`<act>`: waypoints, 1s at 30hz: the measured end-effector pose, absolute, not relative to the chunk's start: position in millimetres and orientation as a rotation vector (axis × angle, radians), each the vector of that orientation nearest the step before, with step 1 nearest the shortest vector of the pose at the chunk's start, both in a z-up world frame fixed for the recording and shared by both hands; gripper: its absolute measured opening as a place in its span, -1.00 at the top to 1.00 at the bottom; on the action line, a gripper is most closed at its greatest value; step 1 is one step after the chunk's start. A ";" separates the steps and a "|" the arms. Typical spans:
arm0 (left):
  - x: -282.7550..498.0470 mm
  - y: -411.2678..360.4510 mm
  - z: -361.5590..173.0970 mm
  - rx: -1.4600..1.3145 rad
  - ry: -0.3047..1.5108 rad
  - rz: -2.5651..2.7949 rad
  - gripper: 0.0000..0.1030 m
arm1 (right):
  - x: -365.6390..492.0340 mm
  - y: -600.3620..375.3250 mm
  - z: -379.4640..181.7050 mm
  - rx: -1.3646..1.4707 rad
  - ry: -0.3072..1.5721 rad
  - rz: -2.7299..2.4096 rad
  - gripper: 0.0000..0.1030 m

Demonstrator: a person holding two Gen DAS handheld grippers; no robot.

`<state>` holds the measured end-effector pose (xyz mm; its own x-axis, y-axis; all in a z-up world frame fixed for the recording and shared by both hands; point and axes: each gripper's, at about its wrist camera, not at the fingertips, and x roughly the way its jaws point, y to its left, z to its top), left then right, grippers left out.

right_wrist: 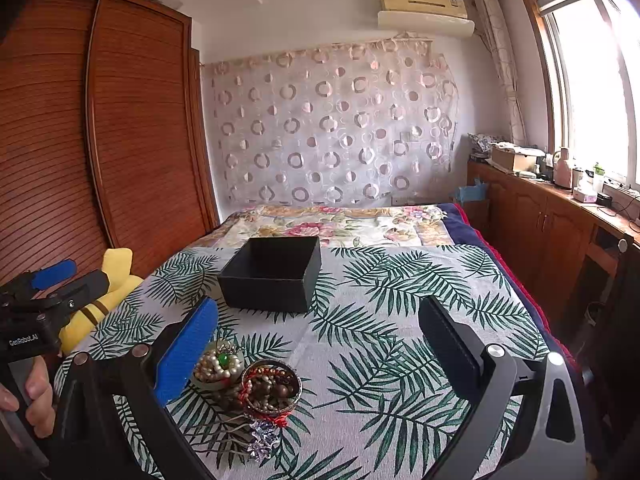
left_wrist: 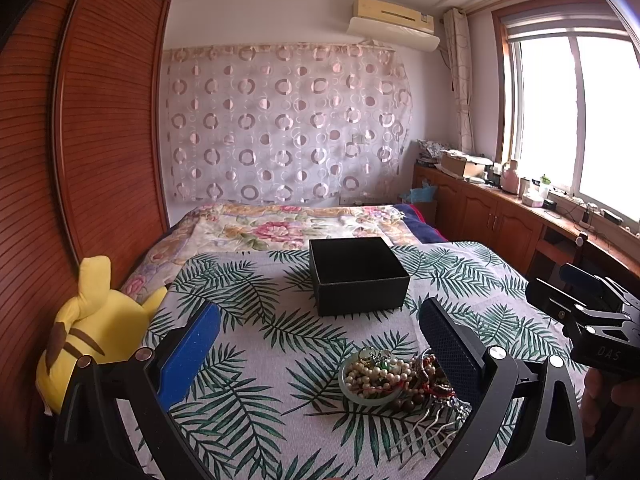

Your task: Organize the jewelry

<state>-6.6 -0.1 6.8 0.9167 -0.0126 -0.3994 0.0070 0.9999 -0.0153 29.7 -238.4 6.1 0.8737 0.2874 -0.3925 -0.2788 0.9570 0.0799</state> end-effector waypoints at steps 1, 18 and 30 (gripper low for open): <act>-6.9 -0.1 7.0 -0.013 0.411 -0.010 -0.88 | 29.6 -238.2 6.1 0.021 0.413 0.295 -0.95; -7.2 0.8 6.2 -0.015 0.411 -0.012 -0.88 | 28.4 -235.9 9.3 0.020 0.413 0.298 -0.95; -7.4 -1.4 10.0 -0.018 0.427 -0.015 -0.88 | 29.9 -234.7 7.4 0.019 0.419 0.303 -0.95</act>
<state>-7.4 -1.4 10.0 0.9102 -0.0182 -0.4137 0.0108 0.9997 -0.0201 29.9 -234.7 7.4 0.8691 0.2939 -0.3978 -0.2863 0.9548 0.0799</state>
